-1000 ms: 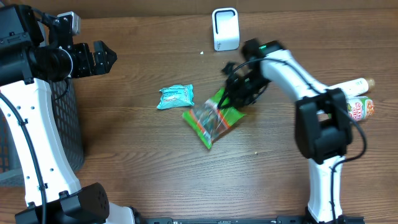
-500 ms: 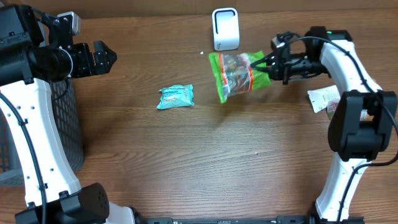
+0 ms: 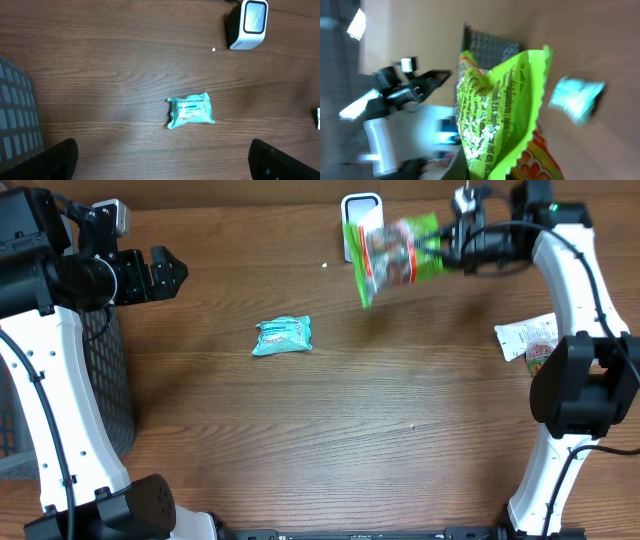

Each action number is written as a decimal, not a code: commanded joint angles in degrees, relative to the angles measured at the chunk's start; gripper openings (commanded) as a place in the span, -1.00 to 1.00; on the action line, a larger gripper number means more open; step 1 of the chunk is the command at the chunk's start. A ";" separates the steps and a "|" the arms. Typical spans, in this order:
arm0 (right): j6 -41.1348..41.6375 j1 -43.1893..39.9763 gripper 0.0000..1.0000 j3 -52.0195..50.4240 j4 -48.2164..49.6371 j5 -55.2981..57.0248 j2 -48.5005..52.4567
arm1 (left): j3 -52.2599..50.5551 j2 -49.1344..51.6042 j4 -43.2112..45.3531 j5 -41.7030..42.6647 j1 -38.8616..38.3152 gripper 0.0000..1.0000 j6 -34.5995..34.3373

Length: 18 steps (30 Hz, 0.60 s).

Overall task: Scan the item barcode
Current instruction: 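Hold the green snack bag in front of the scanner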

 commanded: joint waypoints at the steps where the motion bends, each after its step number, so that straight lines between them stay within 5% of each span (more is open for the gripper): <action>1: 16.24 2.08 -0.93 10.05 4.66 14.91 -3.06 | 0.59 -0.22 0.09 -0.20 0.31 1.00 -0.17; 8: 19.61 9.25 -0.93 21.27 7.65 54.93 -3.06 | 0.59 -0.22 0.09 -0.20 0.31 1.00 -0.17; 18: 1.66 22.25 -0.92 20.74 22.56 97.33 -1.05 | 0.59 -0.22 0.09 -0.22 0.31 1.00 -0.17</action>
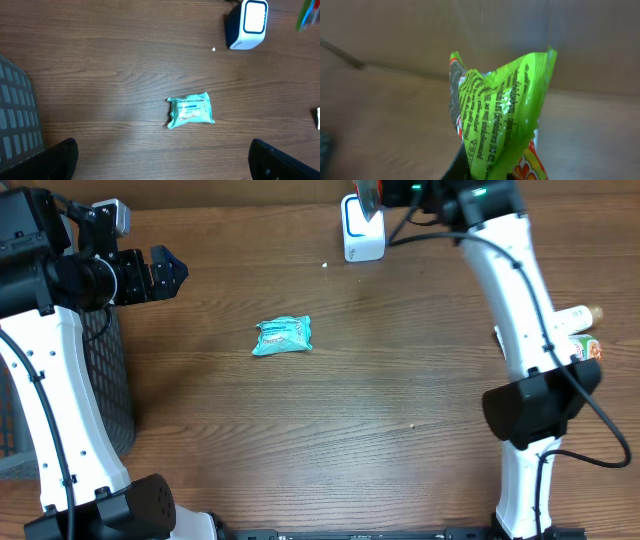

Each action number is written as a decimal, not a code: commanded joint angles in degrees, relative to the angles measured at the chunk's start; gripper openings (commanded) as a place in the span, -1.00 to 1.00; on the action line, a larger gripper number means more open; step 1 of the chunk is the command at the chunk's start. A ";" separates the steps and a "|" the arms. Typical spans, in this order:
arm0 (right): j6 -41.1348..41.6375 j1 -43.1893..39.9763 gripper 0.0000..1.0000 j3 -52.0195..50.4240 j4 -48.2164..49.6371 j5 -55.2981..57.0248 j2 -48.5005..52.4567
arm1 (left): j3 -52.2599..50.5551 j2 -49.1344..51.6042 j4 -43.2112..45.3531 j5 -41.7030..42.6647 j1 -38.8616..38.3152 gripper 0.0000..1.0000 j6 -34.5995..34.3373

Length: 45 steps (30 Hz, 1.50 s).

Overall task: Scan the item barcode
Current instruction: 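Hold the green snack bag in front of the scanner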

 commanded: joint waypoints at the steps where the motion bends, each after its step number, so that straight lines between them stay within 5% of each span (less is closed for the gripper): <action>1: -9.57 3.61 -0.92 1.57 5.95 23.98 -0.20 | 0.59 -0.22 0.09 -0.17 0.31 0.99 -0.17; 15: -27.04 7.63 -0.92 1.55 17.03 36.76 10.62 | 0.59 -0.22 0.09 -0.20 0.31 1.00 -0.17; 45: -38.01 12.98 -0.92 1.53 26.97 53.96 15.47 | 0.59 -0.22 0.09 -0.17 0.31 1.00 -0.17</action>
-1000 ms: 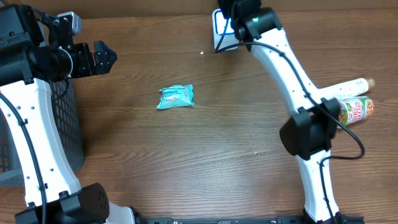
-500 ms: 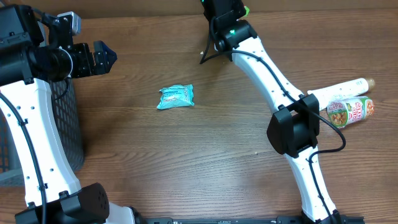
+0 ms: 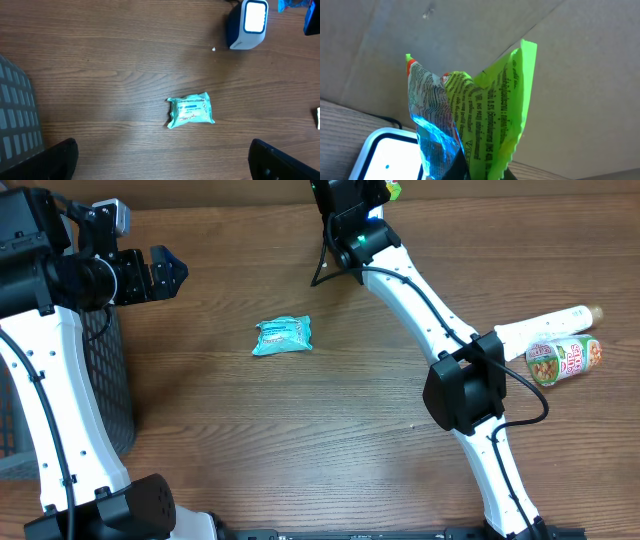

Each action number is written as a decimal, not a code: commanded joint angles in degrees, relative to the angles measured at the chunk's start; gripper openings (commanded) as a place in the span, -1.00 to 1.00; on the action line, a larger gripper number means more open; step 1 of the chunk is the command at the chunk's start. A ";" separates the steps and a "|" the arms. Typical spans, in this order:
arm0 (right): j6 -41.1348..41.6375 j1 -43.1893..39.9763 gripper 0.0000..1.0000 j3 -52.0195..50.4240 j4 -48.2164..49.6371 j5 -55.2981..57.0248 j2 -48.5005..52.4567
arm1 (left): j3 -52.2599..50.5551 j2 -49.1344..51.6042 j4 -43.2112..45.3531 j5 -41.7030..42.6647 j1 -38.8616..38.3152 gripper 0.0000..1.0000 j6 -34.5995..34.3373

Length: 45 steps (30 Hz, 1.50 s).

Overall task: Scan the item barcode
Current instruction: 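Hold the green snack bag in front of the scanner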

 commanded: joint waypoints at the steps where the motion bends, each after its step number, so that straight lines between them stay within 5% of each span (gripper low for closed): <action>1: -2.10 0.35 -0.92 1.33 0.83 2.51 -0.52 | 0.59 -0.22 0.09 -0.17 0.31 1.00 -0.17; 13: -17.14 0.35 -0.92 -1.36 0.00 -0.57 1.38 | 0.59 -0.22 0.09 -0.20 0.31 1.00 -0.17; 45: -17.38 0.98 -0.92 -1.62 8.70 0.96 2.95 | 0.59 -0.22 0.11 -0.22 0.28 1.00 -0.17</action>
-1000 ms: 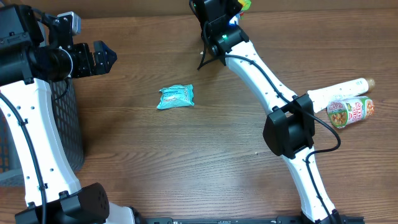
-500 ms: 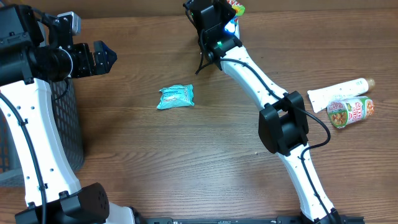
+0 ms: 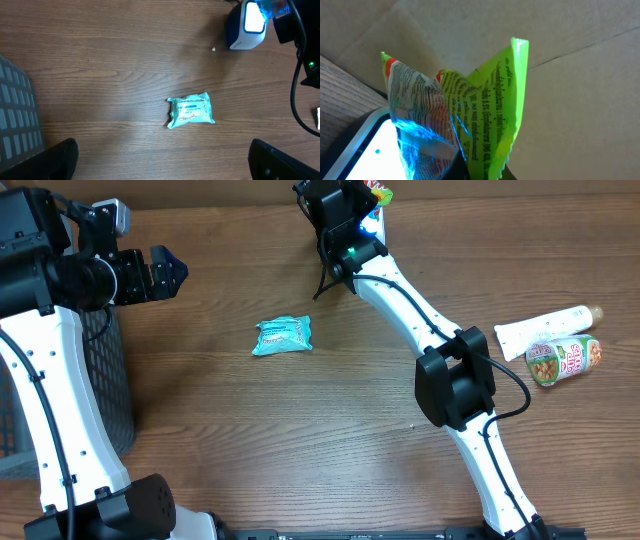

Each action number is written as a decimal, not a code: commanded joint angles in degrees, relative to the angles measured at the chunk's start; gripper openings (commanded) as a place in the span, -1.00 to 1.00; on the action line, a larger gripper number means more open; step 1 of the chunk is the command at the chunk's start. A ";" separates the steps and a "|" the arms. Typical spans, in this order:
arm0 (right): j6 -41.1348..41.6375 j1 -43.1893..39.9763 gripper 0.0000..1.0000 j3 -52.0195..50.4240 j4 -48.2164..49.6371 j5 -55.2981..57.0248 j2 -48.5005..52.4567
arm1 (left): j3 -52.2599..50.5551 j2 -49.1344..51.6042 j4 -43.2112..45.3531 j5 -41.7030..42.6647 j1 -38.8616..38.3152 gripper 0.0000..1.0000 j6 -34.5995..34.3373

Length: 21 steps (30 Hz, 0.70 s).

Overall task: Scan the item barcode
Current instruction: 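Hold the green snack bag in front of the scanner, then place the green snack bag at the right edge and release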

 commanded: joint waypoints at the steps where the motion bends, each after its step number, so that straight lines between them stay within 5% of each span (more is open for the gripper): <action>1: 0.11 0.31 -0.92 0.59 1.55 1.20 -1.36 | 0.59 -0.22 0.11 -0.24 0.59 0.99 -0.17; 12: 3.15 0.37 -0.93 0.61 -0.20 0.15 -3.32 | 0.59 -0.22 0.09 -0.22 0.59 1.00 -0.17; 21: 15.76 -0.79 -0.93 0.61 -25.22 -32.98 -21.09 | 0.59 -0.22 0.09 -0.22 0.59 0.99 -0.17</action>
